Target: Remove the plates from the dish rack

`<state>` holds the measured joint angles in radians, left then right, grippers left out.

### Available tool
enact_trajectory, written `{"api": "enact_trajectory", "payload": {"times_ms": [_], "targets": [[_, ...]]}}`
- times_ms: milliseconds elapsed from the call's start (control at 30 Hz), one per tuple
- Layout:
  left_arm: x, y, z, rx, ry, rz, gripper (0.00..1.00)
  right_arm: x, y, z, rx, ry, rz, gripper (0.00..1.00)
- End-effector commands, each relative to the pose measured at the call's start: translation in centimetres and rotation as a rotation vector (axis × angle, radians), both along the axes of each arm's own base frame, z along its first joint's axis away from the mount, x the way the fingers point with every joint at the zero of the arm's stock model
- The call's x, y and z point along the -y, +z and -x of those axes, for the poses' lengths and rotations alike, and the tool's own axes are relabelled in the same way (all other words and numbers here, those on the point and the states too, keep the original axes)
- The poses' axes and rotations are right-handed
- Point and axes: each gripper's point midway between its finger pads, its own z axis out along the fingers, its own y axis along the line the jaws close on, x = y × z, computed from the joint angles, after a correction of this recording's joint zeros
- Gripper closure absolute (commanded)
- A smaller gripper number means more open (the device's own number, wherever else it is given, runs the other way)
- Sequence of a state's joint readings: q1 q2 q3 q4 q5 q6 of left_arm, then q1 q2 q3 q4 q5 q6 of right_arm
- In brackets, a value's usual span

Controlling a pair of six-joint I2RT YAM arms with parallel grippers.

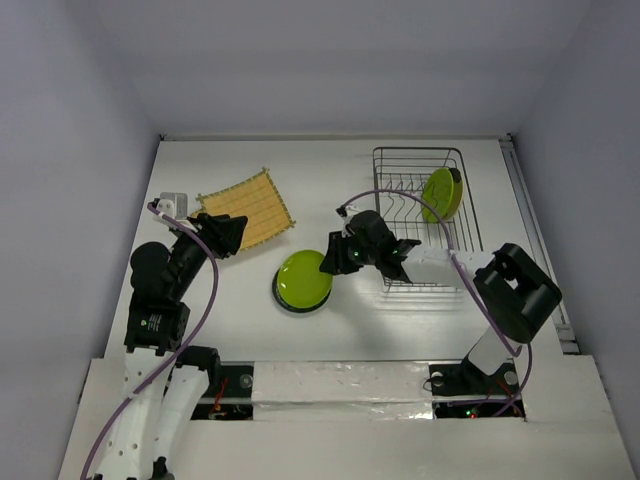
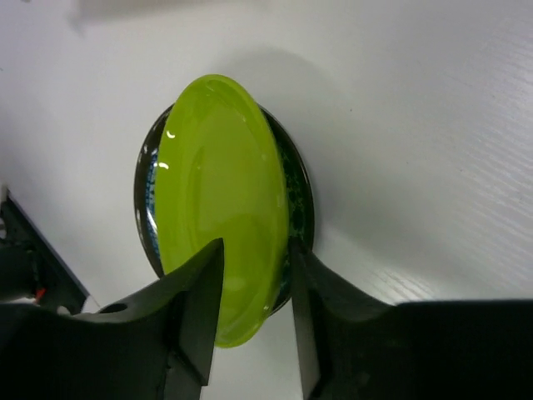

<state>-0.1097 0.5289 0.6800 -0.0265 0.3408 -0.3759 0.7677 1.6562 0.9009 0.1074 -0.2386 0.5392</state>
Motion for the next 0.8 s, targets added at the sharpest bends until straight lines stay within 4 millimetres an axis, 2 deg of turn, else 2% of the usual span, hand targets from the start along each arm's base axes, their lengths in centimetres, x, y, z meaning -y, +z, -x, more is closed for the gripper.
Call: {"api": "enact_trajectory", "payload": {"times_ms": [0,100,133,200,233,267,333,367,467,500,533,600,633,700,733,767], "targets": [[0.0,1.0,0.0,0.049,-0.004,0.008,0.55,-0.3,1.8,-0.6,0.062,-0.006,-0.017,0.55],[0.0,1.0,0.0,0.050,-0.004,0.008,0.55,0.1,2.7,-0.5,0.091,-0.017,0.005,0.45],[0.0,1.0,0.0,0.050,-0.002,0.008,0.55,0.5,4.0,-1.1,0.127,-0.046,0.005,0.45],[0.0,1.0,0.0,0.051,-0.002,0.007,0.55,1.5,4.8,-1.4,0.156,-0.076,0.040,0.44],[0.0,1.0,0.0,0.050,-0.002,0.008,0.55,2.3,6.2,-2.1,0.200,-0.123,0.046,0.44],[0.0,1.0,-0.1,0.049,-0.002,0.008,0.55,2.8,6.8,-2.2,0.217,-0.132,0.069,0.44],[0.0,1.0,0.0,0.050,-0.004,0.008,0.55,4.9,7.7,-3.2,0.261,-0.223,0.140,0.45],[0.0,1.0,0.0,0.051,-0.002,0.007,0.55,5.5,9.6,-3.4,0.304,-0.246,0.127,0.47],[0.0,1.1,0.0,0.052,-0.004,0.008,0.55,8.5,12.4,-4.6,0.400,-0.367,0.193,0.71],[0.0,1.0,0.0,0.051,-0.002,0.007,0.55,10.2,14.3,-5.2,0.436,-0.432,0.210,0.85],[0.0,1.1,0.0,0.053,-0.004,0.008,0.55,12.7,15.1,-6.4,0.477,-0.545,0.269,0.90],[0.0,1.1,0.1,0.054,-0.001,0.007,0.55,16.3,16.3,-7.6,0.498,-0.649,0.355,0.99],[0.0,1.2,0.1,0.056,-0.002,0.009,0.55,19.8,16.6,-9.1,0.500,-0.743,0.408,1.00],[0.0,1.2,0.1,0.057,-0.002,0.007,0.55,22.8,16.6,-10.4,0.491,-0.810,0.440,0.99],[0.0,1.2,0.1,0.057,-0.002,0.007,0.55,25.3,16.6,-11.3,0.478,-0.866,0.460,0.96],[0.0,1.2,0.2,0.058,-0.002,0.009,0.55,26.5,16.5,-11.8,0.474,-0.895,0.481,0.92]]}}
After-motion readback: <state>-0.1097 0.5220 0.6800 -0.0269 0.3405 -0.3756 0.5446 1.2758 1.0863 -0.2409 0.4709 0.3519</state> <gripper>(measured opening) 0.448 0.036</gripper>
